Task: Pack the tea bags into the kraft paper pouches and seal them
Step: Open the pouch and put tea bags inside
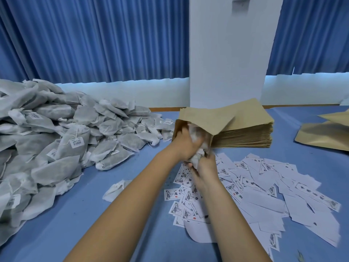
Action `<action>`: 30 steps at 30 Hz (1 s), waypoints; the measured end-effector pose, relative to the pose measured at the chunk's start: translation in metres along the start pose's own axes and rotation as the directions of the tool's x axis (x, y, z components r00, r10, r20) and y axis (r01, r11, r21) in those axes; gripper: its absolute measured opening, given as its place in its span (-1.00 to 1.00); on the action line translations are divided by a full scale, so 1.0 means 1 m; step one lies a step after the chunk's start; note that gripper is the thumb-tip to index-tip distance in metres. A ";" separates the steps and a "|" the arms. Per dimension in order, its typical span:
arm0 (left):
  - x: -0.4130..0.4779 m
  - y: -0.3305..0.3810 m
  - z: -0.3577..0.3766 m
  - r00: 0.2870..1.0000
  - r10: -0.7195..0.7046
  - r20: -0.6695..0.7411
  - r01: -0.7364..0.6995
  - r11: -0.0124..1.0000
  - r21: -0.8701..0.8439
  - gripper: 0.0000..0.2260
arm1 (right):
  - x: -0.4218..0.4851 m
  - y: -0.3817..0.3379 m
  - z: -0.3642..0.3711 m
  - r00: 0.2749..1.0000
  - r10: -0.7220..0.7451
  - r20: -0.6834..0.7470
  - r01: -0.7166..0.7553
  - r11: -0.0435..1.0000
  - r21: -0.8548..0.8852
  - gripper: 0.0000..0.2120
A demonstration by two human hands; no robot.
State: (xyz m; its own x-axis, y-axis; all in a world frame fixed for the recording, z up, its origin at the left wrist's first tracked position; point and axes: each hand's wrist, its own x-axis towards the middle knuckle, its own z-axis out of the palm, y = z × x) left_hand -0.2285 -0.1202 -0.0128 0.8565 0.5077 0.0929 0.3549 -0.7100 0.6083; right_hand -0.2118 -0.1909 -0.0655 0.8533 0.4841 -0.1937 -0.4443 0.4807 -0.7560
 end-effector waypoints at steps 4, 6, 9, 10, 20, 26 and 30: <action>-0.023 -0.002 -0.012 0.961 0.120 0.250 -0.153 0.981 0.117 -0.02 | 0.002 -0.003 -0.006 0.997 0.073 -0.003 -0.072 0.988 0.136 -0.62; -0.027 -0.002 -0.027 0.926 0.122 0.356 -0.170 0.980 0.107 -0.03 | -0.001 -0.004 -0.005 0.991 0.132 -0.038 -0.127 0.986 0.111 -0.61; -0.026 0.004 -0.034 0.950 0.179 0.255 -0.196 0.980 0.042 -0.21 | -0.006 -0.005 0.001 0.989 0.151 -0.009 -0.148 0.978 0.144 -0.77; -0.022 0.008 -0.032 0.961 0.205 0.187 -0.218 0.974 0.053 -0.28 | -0.007 -0.005 0.003 0.989 0.147 -0.001 -0.146 0.985 0.094 -0.75; 0.026 0.019 -0.018 0.999 -0.042 0.011 0.028 0.820 0.572 -0.46 | -0.022 0.006 0.016 0.980 -0.049 0.193 0.098 0.962 -0.254 -0.71; -0.061 0.023 -0.002 0.639 0.684 -0.351 -0.283 0.634 0.719 -0.97 | -0.018 0.004 0.009 0.974 -0.006 0.227 0.001 1.000 0.020 -0.73; -0.080 -0.034 -0.004 0.804 0.247 -0.540 0.127 0.816 0.563 -0.82 | -0.014 0.000 0.010 0.983 0.031 0.180 -0.004 0.989 -0.145 -0.72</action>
State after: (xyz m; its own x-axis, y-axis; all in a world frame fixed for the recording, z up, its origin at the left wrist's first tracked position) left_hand -0.3104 -0.1349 -0.0377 0.5744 0.4963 0.6509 0.6097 -0.7900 0.0643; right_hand -0.2262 -0.1907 -0.0566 0.7761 0.6224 -0.1011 -0.4040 0.3677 -0.8376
